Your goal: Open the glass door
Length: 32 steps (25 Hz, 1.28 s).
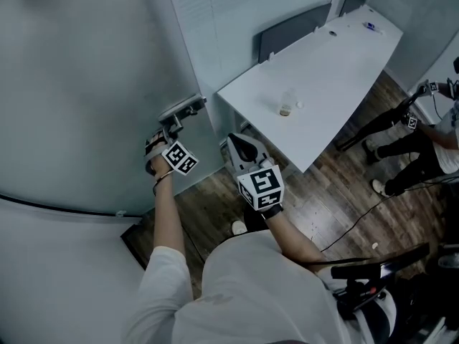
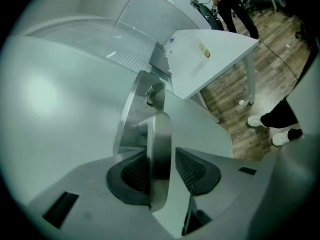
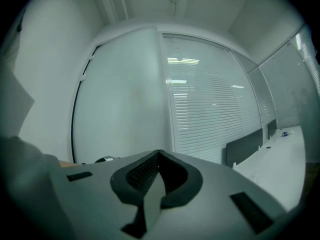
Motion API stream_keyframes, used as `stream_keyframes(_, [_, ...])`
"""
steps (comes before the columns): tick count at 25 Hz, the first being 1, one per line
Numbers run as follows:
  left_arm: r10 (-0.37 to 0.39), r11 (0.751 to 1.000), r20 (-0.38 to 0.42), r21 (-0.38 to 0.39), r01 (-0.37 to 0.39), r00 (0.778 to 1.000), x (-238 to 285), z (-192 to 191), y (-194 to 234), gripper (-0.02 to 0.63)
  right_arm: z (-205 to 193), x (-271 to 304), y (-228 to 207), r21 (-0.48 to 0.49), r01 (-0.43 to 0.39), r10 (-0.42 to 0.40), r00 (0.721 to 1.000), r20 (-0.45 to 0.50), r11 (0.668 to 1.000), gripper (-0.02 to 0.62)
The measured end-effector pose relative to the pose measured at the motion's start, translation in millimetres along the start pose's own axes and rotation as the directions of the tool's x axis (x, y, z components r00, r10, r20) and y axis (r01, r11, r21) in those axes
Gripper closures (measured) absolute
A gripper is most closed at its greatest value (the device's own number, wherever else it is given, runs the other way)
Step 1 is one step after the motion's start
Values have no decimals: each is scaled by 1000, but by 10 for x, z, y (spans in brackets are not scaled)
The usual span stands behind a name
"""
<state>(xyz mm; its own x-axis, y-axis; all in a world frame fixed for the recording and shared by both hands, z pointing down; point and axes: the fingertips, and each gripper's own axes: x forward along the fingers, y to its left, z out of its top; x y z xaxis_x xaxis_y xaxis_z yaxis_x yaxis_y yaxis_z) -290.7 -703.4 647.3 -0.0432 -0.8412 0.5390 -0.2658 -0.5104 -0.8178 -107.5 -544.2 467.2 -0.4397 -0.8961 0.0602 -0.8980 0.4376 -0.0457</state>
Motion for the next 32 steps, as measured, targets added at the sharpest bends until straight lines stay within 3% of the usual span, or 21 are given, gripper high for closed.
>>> stream_keyframes(6, [1, 1000, 20, 18, -1, 1000, -195, 24, -141, 446, 67, -227, 0, -36, 14, -14, 1000, 0, 999, 594])
stream_keyframes(17, [-28, 999, 51, 30, 27, 998, -660, 37, -499, 446, 303, -489, 101, -58, -95, 97, 995, 22, 994, 594])
stream_keyframes(21, [-41, 999, 12, 17, 40, 999, -842, 27, -658, 446, 328, -794, -42, -60, -128, 130, 991, 18, 990, 594])
stream_keyframes(28, [-46, 986, -73, -160, 34, 996, -1298, 35, -800, 445, 296, -1415, -274, -49, -163, 164, 986, 14, 985, 594])
stream_keyframes(32, [5, 951, -83, -309, -30, 997, -1581, 24, -908, 445, 209, -1727, -369, -25, -182, 182, 983, 13, 983, 594])
